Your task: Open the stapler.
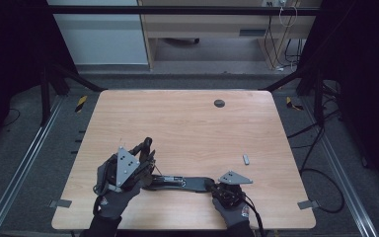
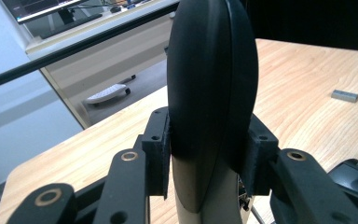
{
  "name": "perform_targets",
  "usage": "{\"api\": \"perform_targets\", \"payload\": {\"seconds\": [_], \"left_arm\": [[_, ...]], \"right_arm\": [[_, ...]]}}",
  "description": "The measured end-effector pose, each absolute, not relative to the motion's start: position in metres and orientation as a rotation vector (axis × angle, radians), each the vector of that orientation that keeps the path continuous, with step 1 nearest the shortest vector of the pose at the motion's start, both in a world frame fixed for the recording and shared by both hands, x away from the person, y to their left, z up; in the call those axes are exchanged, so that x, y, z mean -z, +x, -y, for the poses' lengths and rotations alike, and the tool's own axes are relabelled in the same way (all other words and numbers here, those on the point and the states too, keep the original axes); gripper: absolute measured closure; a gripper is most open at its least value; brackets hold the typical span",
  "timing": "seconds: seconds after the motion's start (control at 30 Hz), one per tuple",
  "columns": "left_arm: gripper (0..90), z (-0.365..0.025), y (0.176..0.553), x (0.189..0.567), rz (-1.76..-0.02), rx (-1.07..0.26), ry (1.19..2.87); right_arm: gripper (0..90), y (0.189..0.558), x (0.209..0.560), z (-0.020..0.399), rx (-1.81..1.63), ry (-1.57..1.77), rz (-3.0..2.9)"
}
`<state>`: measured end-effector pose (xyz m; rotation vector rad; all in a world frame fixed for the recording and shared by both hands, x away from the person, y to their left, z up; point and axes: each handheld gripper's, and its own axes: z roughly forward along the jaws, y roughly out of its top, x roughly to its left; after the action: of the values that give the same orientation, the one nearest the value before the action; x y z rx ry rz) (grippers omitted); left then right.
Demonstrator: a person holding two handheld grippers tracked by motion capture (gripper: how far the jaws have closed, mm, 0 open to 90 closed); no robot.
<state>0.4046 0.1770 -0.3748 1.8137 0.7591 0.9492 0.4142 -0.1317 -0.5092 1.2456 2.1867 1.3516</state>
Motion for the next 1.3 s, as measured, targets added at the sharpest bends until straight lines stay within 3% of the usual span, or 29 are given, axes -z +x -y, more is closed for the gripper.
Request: {"api": "perform_targets", "payload": {"seconds": [1.3], "left_arm": [[59.4,-0.237,0.402,0.385,-1.034,-0.879,1.618]], "right_arm": [[90.0,0.414,0.509,0.131,-1.355,1.232,-2.197]]}}
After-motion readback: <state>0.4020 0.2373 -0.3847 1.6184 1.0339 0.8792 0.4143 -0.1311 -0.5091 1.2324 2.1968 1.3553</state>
